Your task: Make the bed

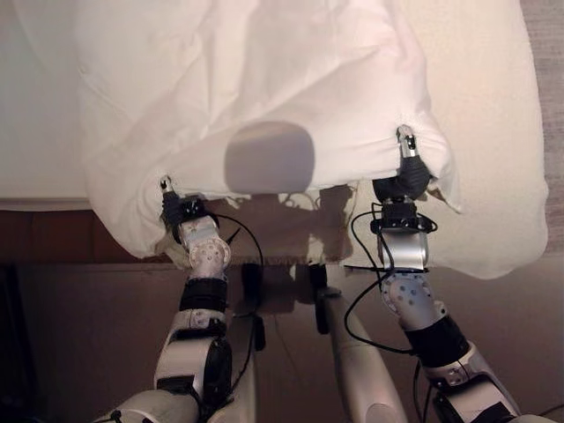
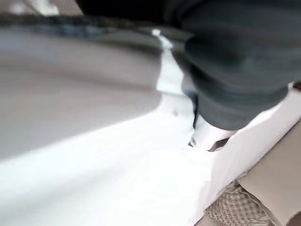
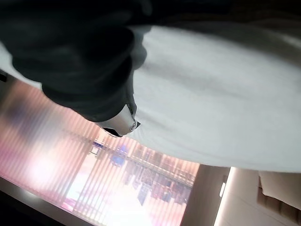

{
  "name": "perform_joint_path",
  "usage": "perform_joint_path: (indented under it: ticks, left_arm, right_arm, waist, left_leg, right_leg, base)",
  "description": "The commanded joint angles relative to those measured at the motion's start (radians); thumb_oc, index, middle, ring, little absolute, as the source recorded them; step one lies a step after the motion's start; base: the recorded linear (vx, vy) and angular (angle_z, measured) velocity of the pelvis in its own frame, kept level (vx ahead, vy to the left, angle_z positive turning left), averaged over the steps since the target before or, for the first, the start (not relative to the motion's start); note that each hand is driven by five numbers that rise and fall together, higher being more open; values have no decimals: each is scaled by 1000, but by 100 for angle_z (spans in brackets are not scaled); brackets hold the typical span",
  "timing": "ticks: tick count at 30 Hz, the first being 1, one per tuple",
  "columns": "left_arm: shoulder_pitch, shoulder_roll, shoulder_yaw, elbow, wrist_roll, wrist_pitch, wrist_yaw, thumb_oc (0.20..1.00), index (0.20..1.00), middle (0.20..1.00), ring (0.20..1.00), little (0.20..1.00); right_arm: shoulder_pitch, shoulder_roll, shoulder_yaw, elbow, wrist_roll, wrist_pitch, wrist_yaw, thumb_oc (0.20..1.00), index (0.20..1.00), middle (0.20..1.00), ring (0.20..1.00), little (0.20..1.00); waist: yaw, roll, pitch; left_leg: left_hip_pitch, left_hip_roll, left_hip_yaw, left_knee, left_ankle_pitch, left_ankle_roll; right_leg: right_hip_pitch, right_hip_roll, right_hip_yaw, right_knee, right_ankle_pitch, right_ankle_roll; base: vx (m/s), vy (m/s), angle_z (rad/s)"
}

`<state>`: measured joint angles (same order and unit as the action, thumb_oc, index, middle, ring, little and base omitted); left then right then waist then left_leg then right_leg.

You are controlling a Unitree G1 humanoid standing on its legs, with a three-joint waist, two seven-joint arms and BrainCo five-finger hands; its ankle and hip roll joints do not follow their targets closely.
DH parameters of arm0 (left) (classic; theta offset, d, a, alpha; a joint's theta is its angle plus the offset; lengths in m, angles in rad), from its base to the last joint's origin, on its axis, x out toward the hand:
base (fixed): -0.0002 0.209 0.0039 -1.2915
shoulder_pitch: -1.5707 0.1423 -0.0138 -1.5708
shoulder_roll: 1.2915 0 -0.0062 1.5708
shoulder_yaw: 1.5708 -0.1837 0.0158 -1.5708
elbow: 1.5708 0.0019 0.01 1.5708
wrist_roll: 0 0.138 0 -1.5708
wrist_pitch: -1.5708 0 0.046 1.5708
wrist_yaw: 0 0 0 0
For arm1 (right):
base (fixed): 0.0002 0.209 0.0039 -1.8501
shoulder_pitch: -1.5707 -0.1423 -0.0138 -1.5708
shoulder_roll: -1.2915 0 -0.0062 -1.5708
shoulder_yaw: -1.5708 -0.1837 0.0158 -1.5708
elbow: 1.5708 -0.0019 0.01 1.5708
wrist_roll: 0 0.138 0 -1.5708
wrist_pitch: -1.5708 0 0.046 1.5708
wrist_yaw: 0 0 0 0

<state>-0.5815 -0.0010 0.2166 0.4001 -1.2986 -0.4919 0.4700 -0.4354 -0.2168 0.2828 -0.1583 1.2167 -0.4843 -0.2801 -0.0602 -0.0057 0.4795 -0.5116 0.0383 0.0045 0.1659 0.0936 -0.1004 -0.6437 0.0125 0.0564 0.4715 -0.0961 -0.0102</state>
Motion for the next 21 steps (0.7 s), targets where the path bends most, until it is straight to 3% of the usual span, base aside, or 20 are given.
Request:
perform_joint_path:
  ticks: [1, 2, 3, 4, 6, 8, 9, 10, 11, 12, 13, 14, 15, 16, 17, 19, 20, 21]
  left_arm:
    - [76, 164, 131, 36, 61, -120, 0, 200, 200, 200, 200, 200]
    - [100, 151, 111, -16, 79, -116, -24, 200, 200, 200, 200, 200]
    - [101, 150, 110, -19, 80, -116, -22, 200, 200, 200, 200, 200]
    - [134, 132, 108, -80, 58, -117, -58, 200, 200, 200, 200, 200]
    - [168, 129, 95, -133, 68, -110, -72, 200, 200, 200, 200, 200]
    - [171, 139, 92, -176, 82, -129, -71, 200, 200, 200, 200, 200]
    - [172, 138, 90, -179, 85, -130, -68, 200, 200, 200, 200, 200]
    - [170, 147, 80, -200, 81, -139, -72, 200, 200, 200, 200, 200]
    - [170, 154, 70, -211, 88, -133, -73, 200, 200, 200, 200, 200]
    - [178, 159, 55, -234, 94, -128, -77, 200, 200, 200, 200, 200]
    - [187, 157, 44, -242, 91, -121, -88, 200, 200, 200, 200, 200]
    - [183, 157, 26, -262, 96, -131, -94, 200, 200, 200, 200, 200]
    - [193, 153, 3, -289, 86, -113, -118, 200, 200, 200, 200, 200]
    - [197, 153, -6, -282, 70, -103, -134, 200, 200, 200, 200, 200]
    - [200, 157, -21, -282, 65, -103, -141, 200, 200, 200, 200, 200]
    - [200, 157, -21, -282, 65, -103, -141, 200, 200, 200, 200, 200]
    - [263, 162, -14, -317, 68, -92, -173, 200, 200, 200, 200, 200]
    - [265, 162, -14, -318, 67, -92, -174, 200, 200, 200, 200, 200]
  right_arm:
    - [32, -26, -196, -178, -78, -97, 8, 200, 200, 200, 200, 200]
    - [49, -39, -216, -141, -67, -85, 10, 200, 200, 200, 200, 200]
    - [49, -40, -217, -140, -65, -85, 11, 200, 200, 200, 200, 200]
    - [66, -34, -232, -112, -64, -85, 12, 200, 200, 200, 200, 200]
    - [86, -37, -248, -79, -58, -81, 16, 200, 200, 200, 200, 200]
    - [106, -31, -266, -35, -48, -87, 16, 200, 200, 200, 200, 200]
    - [105, -31, -268, -30, -44, -88, 21, 200, 200, 200, 200, 200]
    - [125, -21, -279, -7, -53, -99, 3, 200, 200, 200, 200, 200]
    - [129, -18, -287, 12, -54, -101, -6, 200, 200, 200, 200, 200]
    - [132, -20, -290, 17, -54, -99, -15, 200, 200, 200, 200, 200]
    - [142, -20, -301, 27, -48, -101, -12, 200, 200, 200, 200, 200]
    - [147, -19, -318, 43, -52, -116, -18, 200, 200, 200, 200, 200]
    - [162, -13, -324, 37, -53, -107, -23, 200, 200, 200, 200, 200]
    - [169, -6, -341, 51, -39, -109, -18, 200, 200, 200, 200, 200]
    - [170, 9, -339, 70, -31, -111, -19, 200, 200, 200, 200, 200]
    - [171, 9, -339, 71, -31, -111, -19, 200, 200, 200, 200, 200]
    - [163, 24, -333, 70, -47, -94, -12, 200, 200, 200, 200, 200]
    - [165, 24, -332, 69, -48, -94, -13, 200, 200, 200, 200, 200]
  waist:
    - [-31, 5, -68]
    - [-22, -18, -43]
    - [-22, -16, -44]
    - [-23, -34, -48]
    - [-27, -42, -50]
    - [-18, -45, -44]
    - [-17, -46, -44]
    - [-12, -44, -35]
    - [-4, -41, -36]
    - [5, -36, -38]
    - [-1, -31, -36]
    - [-18, -24, -38]
    - [-16, -20, -35]
    - [-19, -18, -39]
    - [-18, -14, -48]
    - [-18, -14, -49]
    - [8, 20, -70]
    - [9, 17, -74]
  left_leg:
    - [-16, -65, 18, 33, 30, 5]
    - [-56, -84, -3, 160, 57, -21]
    - [-61, -83, -4, 166, 55, -21]
    - [-36, -26, -28, 149, 33, -3]
    - [12, 58, -59, 72, 40, 8]
    - [48, 141, -121, -56, 104, 3]
    - [60, 144, -121, -81, 118, -1]
    - [86, 193, -163, -183, 173, -19]
    - [89, 197, -206, -204, 180, -24]
    - [92, 188, -232, -187, 162, -25]
    - [85, 166, -209, -122, 111, -16]
    - [47, 151, -138, -48, 49, -12]
    - [38, 109, -122, 16, 4, -10]
    - [16, 62, -107, 91, -44, -5]
    - [-10, 18, -80, 143, -76, 13]
    - [-11, 18, -80, 144, -77, 13]
    - [-3, -31, -25, 202, -166, 76]
    - [-11, -34, -21, 207, -163, 80]
  right_leg:
    - [108, 19, -21, -173, 84, 51]
    - [140, 2, -23, -168, 76, 39]
    - [139, 3, -24, -168, 76, 39]
    - [140, -1, -13, -133, 46, 33]
    - [148, -1, 2, -100, 19, 36]
    - [135, 10, 24, -48, 6, 46]
    - [132, 11, 22, -41, 3, 44]
    - [127, 8, 44, -15, -12, 57]
    - [123, 6, 65, -15, -11, 69]
    - [116, 2, 79, -22, -2, 80]
    - [122, -26, 85, -29, 6, 97]
    - [130, -76, 85, -70, 55, 131]
    - [149, -118, 93, -111, 93, 158]
    - [176, -164, 115, -188, 167, 182]
    - [202, -221, 126, -277, 277, 198]
    - [201, -221, 126, -279, 278, 198]
    - [199, -331, 73, -414, 434, 169]
    - [198, -335, 77, -428, 448, 172]
  base:
    - [-57, -38, 32]
    - [-50, -32, 37]
    - [-20, -68, 40]
    - [46, -25, 39]
    - [96, 62, 18]
    - [55, 140, 2]
    - [26, 264, 5]
    - [39, 353, 4]
    - [39, 522, 12]
    - [23, 502, 6]
    - [-13, 537, -7]
    - [16, 611, -12]
    - [30, 697, -5]
    - [76, 795, -6]
    - [48, 569, 3]
    - [72, 554, -1]
    - [104, 812, -11]
    - [112, 1028, -13]
